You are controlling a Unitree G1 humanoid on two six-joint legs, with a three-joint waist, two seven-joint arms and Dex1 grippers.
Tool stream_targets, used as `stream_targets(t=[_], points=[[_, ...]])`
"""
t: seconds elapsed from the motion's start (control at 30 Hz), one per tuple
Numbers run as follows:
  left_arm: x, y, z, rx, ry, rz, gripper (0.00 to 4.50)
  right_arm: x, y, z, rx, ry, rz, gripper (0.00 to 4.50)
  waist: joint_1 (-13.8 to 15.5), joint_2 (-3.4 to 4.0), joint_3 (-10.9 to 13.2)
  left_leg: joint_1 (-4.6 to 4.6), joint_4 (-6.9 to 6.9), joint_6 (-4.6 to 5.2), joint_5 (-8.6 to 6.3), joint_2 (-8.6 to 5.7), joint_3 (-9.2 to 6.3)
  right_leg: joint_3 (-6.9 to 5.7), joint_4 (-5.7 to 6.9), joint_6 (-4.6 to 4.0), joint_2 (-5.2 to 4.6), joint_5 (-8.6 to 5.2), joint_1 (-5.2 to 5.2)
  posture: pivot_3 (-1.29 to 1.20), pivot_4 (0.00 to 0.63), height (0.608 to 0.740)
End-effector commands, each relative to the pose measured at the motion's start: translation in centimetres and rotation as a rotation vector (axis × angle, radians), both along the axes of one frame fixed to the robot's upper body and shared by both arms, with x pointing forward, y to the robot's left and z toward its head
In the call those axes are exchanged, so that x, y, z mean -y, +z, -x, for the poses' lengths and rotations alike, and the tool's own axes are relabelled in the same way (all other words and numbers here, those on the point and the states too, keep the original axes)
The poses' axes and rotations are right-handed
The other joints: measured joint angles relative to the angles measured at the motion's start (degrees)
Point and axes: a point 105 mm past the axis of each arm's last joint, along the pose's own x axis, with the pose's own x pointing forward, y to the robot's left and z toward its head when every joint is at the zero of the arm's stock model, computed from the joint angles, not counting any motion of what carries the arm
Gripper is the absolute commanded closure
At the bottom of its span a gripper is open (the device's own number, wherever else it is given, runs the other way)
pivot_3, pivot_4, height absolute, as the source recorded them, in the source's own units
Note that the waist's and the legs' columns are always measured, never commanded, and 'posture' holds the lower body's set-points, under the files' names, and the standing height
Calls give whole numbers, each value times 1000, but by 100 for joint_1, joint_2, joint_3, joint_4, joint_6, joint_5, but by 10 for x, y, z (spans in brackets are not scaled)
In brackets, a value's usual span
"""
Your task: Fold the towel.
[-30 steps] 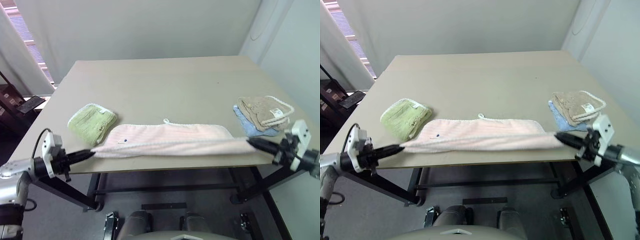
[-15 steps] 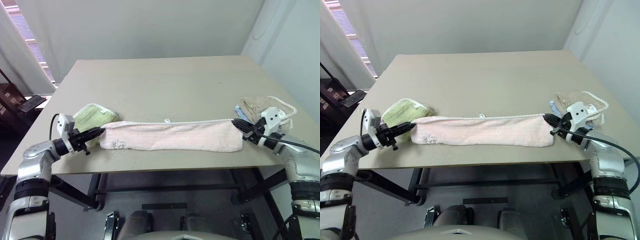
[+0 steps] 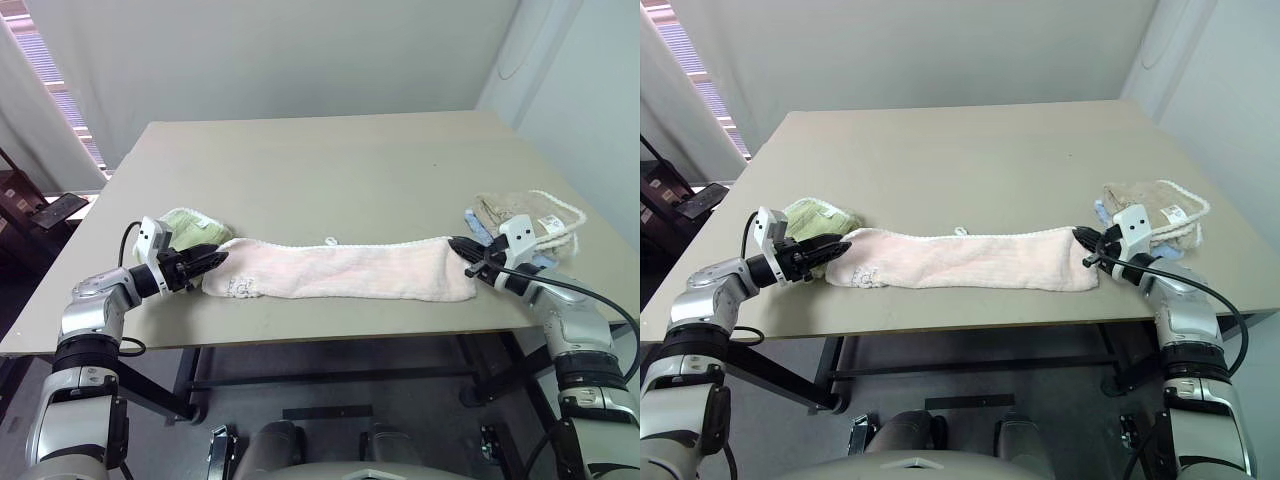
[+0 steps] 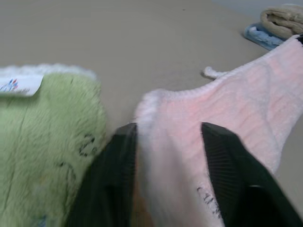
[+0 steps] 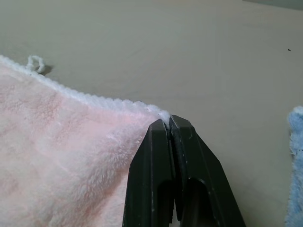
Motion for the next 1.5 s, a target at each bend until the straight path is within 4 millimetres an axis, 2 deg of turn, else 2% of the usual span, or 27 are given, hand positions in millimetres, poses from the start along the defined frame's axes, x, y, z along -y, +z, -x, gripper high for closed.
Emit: stream_targets(t=[0.03, 0.13, 0.23, 0.47, 0.63, 0.73, 0.83, 0.97, 1.1, 1.3, 1.5], points=[[-5, 21, -6, 65, 24, 4, 1007, -4, 19, -11, 67, -9, -11, 4500, 0, 0, 0, 0, 0, -3, -2, 0, 0, 0, 1, -1, 0, 1, 0, 0, 0, 737], [-9, 24, -7, 94, 63, 15, 21, -2, 23, -15, 70, -38, -41, 4500, 1, 0, 0, 1, 0, -8, -5, 0, 0, 0, 2, -3, 0, 2, -2, 0, 0, 737], [-4, 31, -2, 122, 36, 38, 0, -1, 25, -15, 58, -43, -91, 3776, -1, 0, 0, 1, 0, -8, -5, 0, 0, 1, 3, -4, -1, 2, -2, 0, 0, 737], [24, 57, 15, 191, -83, 104, 0, 8, 43, -20, -11, -132, -280, 1351, -2, 0, 0, -2, -1, -9, -5, 0, 0, 3, 2, -4, -3, 2, -3, 0, 0, 737], [50, 56, 26, 188, -169, 110, 0, 13, 68, -11, -136, -136, -593, 1351, 4, 4, -3, 0, -4, -8, -5, 0, 0, 3, 3, -9, -3, 2, -2, 0, 0, 737], [71, 50, 29, 168, -214, 104, 0, 17, 76, 10, -268, -99, -844, 1351, 44, 4, -3, -1, -4, -6, -4, 0, 0, 3, 2, -13, -4, -1, -1, 0, 0, 737], [83, 45, 30, 163, -238, 102, 0, 17, 66, 35, -381, -70, -896, 1351, 105, 2, -4, -5, 1, 5, 1, 0, 3, 3, -2, -24, -5, -7, 1, 0, 0, 737], [98, 30, 28, 131, -267, 78, 0, 30, 48, 70, -524, -80, -961, 1351, 152, 4, -7, -6, 1, 11, 4, 1, 11, 4, -4, -26, -6, -8, 2, 0, 0, 737], [106, 22, 31, 123, -302, 52, 0, 33, 26, 86, -626, -136, -973, 1351, 129, 7, -8, -8, 6, 25, 5, 1, 27, 9, -6, -26, -8, -8, 2, 0, 0, 737], [113, 16, 32, 103, -307, 55, 0, 28, -4, 95, -692, -205, -1016, 1351, 104, 8, -12, -2, 9, 36, 10, 7, 39, 16, -6, -20, -5, -5, 6, 0, 0, 737], [113, 18, 28, 101, -284, 66, 0, 24, -24, 86, -713, -281, -1041, 1351, 133, 10, -16, -3, 11, 44, 15, 7, 44, 16, -9, -16, -7, -3, 7, 0, 0, 737]])
